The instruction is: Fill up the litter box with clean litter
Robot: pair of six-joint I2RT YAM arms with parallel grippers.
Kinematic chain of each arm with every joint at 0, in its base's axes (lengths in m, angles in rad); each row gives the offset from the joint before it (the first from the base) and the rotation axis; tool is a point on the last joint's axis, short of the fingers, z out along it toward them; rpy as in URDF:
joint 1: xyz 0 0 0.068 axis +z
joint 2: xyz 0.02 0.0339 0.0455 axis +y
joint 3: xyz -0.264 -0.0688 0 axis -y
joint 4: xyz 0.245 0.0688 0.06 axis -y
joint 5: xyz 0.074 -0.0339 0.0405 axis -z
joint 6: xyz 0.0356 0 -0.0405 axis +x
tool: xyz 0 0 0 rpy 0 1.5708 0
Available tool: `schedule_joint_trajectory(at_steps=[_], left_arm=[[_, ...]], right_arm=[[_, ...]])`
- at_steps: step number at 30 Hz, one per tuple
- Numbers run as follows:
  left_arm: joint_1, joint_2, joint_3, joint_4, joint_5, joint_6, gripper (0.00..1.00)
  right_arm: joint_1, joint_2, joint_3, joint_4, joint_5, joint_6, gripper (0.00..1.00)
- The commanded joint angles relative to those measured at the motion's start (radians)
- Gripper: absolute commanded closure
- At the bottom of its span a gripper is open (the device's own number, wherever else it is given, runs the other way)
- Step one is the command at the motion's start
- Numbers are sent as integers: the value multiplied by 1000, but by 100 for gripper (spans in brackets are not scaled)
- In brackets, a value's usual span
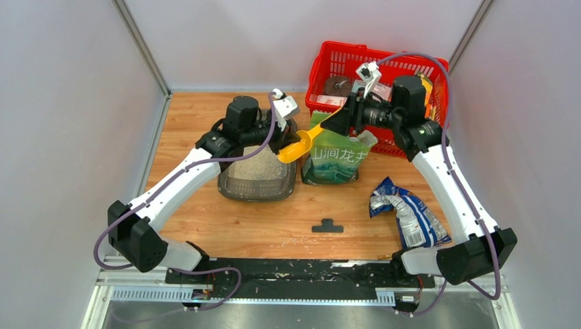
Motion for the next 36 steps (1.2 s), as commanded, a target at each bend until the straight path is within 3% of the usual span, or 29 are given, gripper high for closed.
schedule_joint_trajectory(at_steps=[1, 9, 16, 21, 25, 29, 32, 33, 34, 35, 36], left_arm=[[-2, 1, 50, 60, 32, -34, 100], [-2, 11, 55, 72, 38, -40, 100], [-2, 27, 58, 94, 63, -54, 100], [-2, 34, 61, 95, 76, -55, 100], [0, 38, 64, 91, 89, -51, 100], [-2, 41, 62, 98, 87, -52, 100], [-2, 46, 65, 101, 89, -52, 100], [0, 47, 65, 103, 89, -54, 100], [-2, 49, 71, 103, 90, -54, 96], [-2, 47, 73, 109, 92, -60, 75], [-2, 44, 73, 112, 96, -58, 65]], right_arm=[[10, -16, 4, 38, -8, -4, 50], [10, 13, 15, 35, -56, -4, 47], [10, 31, 19, 45, -93, -5, 59], [10, 33, 19, 57, -97, 2, 55], [10, 31, 18, 74, -123, 9, 60], [12, 34, 16, 89, -139, 12, 72], [9, 30, 15, 101, -139, 15, 90], [3, 27, 15, 103, -134, 15, 100], [-2, 25, 16, 104, -126, 25, 100], [-8, 21, 25, 109, -107, 31, 100], [-29, 21, 35, 109, -99, 44, 100]])
